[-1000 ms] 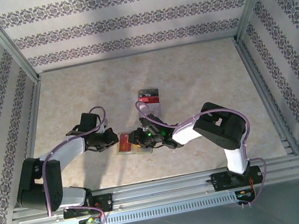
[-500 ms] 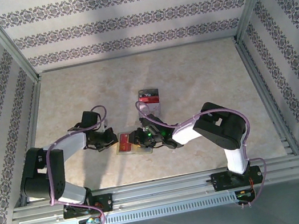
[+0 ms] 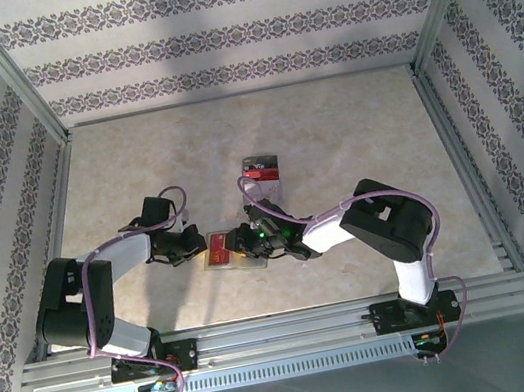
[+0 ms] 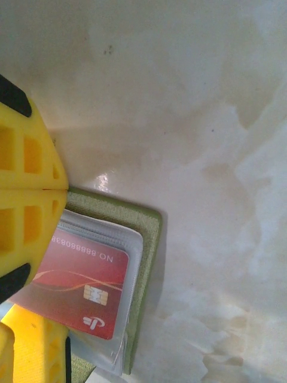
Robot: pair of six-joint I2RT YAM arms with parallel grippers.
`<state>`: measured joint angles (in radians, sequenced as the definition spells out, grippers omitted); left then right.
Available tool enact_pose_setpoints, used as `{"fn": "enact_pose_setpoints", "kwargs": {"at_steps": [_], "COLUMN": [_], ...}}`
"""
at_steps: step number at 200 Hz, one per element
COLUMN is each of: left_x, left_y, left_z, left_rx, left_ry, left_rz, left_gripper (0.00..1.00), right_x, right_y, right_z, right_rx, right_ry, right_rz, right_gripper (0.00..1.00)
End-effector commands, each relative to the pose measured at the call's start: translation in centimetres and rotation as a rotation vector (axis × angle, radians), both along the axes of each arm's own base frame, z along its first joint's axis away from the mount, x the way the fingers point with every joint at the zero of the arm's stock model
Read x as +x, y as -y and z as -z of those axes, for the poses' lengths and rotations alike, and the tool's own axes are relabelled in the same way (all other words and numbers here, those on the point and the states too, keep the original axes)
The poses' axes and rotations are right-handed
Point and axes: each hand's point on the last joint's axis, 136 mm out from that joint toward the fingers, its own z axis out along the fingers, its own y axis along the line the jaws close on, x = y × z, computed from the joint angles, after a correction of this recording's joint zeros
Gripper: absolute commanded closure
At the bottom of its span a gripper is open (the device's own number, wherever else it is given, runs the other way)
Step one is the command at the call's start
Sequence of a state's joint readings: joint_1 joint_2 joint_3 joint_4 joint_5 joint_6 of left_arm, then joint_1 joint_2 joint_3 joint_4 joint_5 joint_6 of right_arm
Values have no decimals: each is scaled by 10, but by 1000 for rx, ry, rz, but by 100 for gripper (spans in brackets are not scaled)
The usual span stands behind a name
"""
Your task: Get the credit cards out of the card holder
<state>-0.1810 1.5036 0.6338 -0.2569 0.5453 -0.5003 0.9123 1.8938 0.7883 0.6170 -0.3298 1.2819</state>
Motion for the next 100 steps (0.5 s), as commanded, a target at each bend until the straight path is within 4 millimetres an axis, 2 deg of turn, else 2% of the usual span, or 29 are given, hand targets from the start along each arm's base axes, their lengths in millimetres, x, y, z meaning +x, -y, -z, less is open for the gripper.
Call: {"fn": "enact_pose_setpoints", "kwargs": {"at_steps": [1, 100], "left_x": [-17, -17], "left_y": [-8, -6], "left_z": [19, 19], "left_rx": [39, 33], "left_ry": [-59, -56], "left_rz": [4, 5], "left_gripper": [100, 100], "right_x": [5, 4], "right_y": [-10, -20], "right_z": [-34, -13], "right_rx": [63, 32], "right_ry": [84, 19], "right_rz": [-12, -35], "right_gripper": [73, 70]}}
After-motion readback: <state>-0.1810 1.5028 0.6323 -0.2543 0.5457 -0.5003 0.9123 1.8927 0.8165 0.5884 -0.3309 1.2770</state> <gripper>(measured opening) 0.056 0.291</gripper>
